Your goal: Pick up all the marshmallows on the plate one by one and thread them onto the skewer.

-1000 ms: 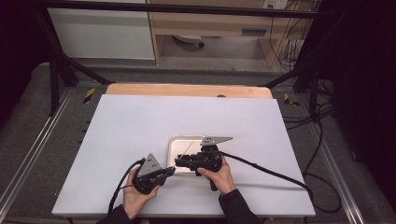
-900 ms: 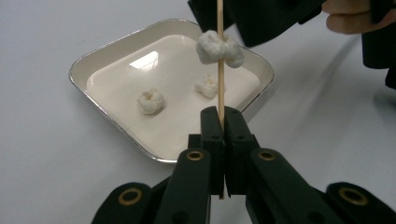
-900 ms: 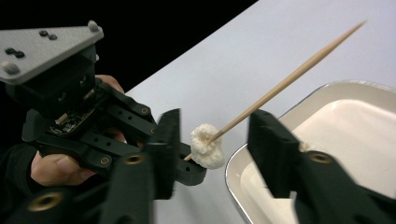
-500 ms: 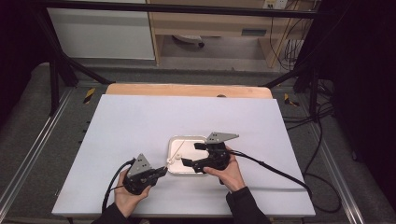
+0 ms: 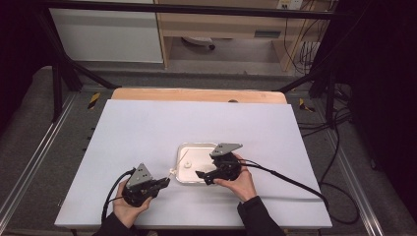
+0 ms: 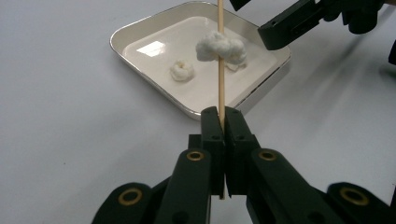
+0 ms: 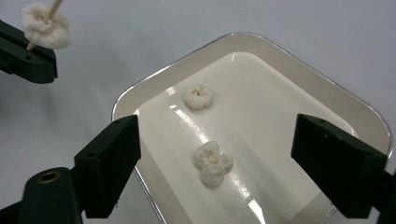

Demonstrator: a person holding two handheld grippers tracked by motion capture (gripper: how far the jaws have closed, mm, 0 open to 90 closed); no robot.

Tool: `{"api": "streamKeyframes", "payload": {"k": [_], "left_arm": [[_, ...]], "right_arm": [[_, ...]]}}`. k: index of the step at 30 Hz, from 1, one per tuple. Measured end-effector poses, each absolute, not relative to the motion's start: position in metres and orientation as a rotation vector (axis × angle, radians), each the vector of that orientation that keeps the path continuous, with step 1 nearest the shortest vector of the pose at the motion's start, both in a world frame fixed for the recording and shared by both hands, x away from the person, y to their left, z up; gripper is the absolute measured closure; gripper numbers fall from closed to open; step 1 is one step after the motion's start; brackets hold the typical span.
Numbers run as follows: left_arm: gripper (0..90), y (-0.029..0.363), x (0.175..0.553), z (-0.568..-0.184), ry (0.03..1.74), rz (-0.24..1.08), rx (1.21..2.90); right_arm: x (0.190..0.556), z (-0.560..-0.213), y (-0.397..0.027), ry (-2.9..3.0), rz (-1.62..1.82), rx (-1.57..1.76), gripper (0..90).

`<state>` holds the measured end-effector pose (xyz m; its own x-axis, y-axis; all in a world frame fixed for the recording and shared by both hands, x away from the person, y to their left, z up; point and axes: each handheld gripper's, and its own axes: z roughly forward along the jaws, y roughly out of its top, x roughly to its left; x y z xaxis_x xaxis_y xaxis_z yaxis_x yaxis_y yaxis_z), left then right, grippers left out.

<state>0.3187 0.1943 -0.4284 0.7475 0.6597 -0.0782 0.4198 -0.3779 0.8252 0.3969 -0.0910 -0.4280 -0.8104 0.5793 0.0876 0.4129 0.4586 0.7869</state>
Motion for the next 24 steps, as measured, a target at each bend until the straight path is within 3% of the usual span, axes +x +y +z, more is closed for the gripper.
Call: {"api": "streamKeyframes", "payload": {"k": [4,11,24], "left_arm": [[87.9,0.196,0.318,-0.428,0.811,0.332,2.024],[87.9,0.196,0.32,-0.43,0.819,0.325,2.026],[87.9,0.195,0.319,-0.432,0.819,0.322,2.035]], "right_arm": [[0.399,-0.435,-0.088,2.506,1.256,0.871,24.3],[0.398,-0.445,-0.083,2.512,1.228,0.847,42.9],[0.397,-0.454,-0.082,2.542,1.15,0.792,58.7]]}}
